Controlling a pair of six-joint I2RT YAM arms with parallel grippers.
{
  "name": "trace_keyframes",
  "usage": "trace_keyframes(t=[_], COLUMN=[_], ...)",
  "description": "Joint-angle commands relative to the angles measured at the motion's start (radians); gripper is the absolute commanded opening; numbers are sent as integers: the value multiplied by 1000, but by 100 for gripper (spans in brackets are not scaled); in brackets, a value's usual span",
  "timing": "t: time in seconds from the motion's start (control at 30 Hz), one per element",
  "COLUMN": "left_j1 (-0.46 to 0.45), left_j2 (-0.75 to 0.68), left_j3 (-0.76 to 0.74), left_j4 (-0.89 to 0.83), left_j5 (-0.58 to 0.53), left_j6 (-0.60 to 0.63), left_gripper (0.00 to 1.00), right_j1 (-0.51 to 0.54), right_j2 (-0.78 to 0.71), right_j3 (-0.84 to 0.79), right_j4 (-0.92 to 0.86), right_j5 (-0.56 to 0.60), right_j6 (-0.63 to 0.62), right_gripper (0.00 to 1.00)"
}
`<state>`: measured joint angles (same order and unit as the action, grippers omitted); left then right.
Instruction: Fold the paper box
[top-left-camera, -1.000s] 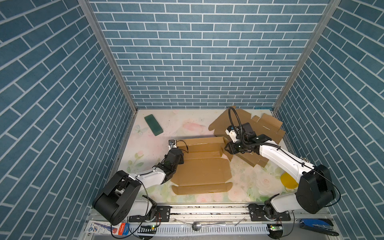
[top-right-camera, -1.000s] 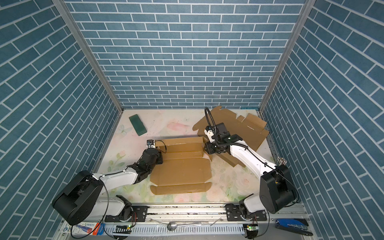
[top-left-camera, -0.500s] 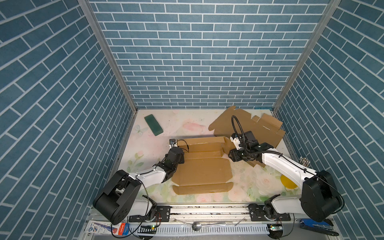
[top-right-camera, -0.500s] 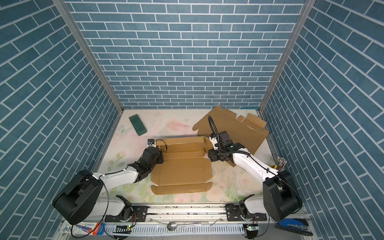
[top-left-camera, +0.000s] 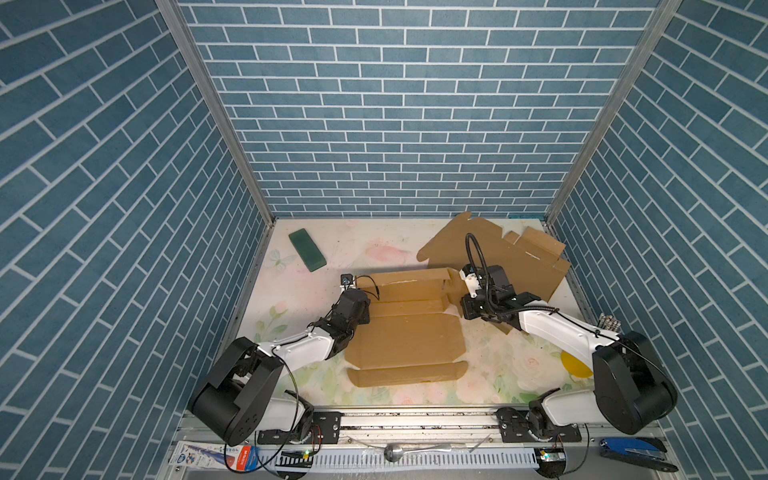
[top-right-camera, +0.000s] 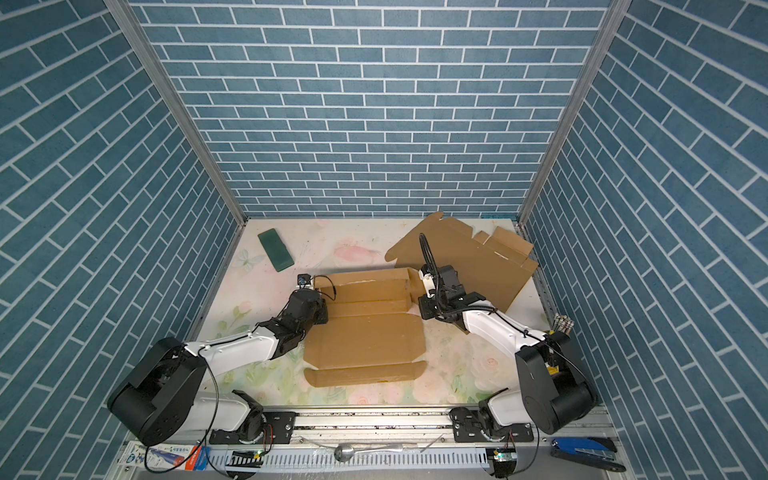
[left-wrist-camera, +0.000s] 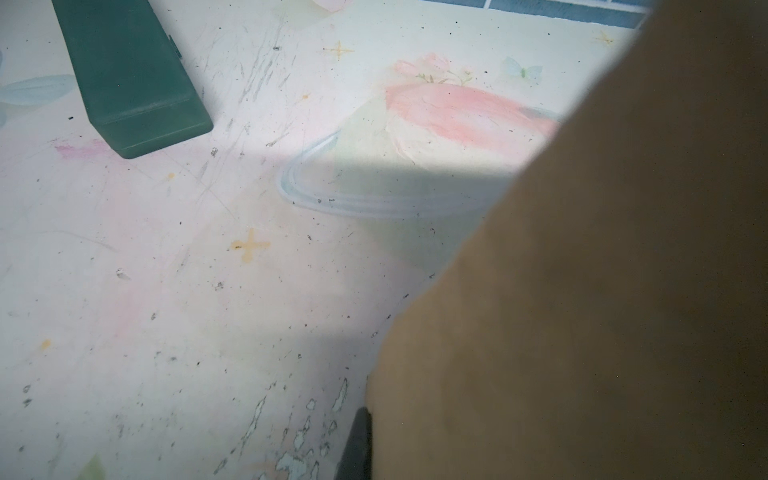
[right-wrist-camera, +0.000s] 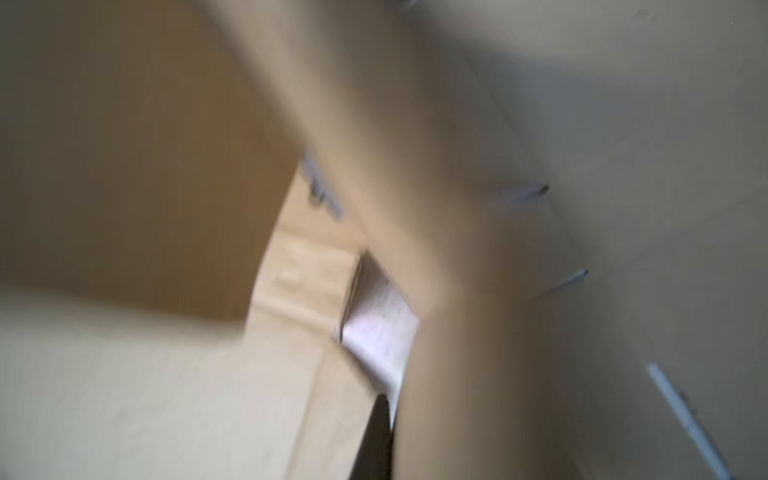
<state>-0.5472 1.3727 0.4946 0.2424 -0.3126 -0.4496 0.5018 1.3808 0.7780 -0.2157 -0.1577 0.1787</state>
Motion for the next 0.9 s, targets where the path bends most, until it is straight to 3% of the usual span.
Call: trace_keyframes(t=[0.0, 0.23, 0.43, 0.57, 0.73, 0.87], left_j1=[-3, -3, -3, -3, -3, -4], left_j2=[20, 17, 14, 20, 45, 45], left_j3=[0, -12, -12, -22, -21, -19], left_j4=[-79, -57, -59, -44, -36, -45], left_j5=[-2, 6, 10, 8, 20, 24], left_j6=[88, 94, 102, 96, 94, 100], left_gripper=[0, 0, 0, 0, 0, 0], right_j1=[9, 10, 18, 58, 68, 50], right_j2=[-55, -84, -69, -57, -64, -73], right_j3=[82, 100, 155, 65, -41, -7], right_j4=[-106, -152, -199, -124, 28, -7], right_j5=[-137, -228, -200, -127, -95, -162], right_j6=[50, 127, 128, 136, 137, 109], right_gripper=[6, 3, 3, 5, 17, 31])
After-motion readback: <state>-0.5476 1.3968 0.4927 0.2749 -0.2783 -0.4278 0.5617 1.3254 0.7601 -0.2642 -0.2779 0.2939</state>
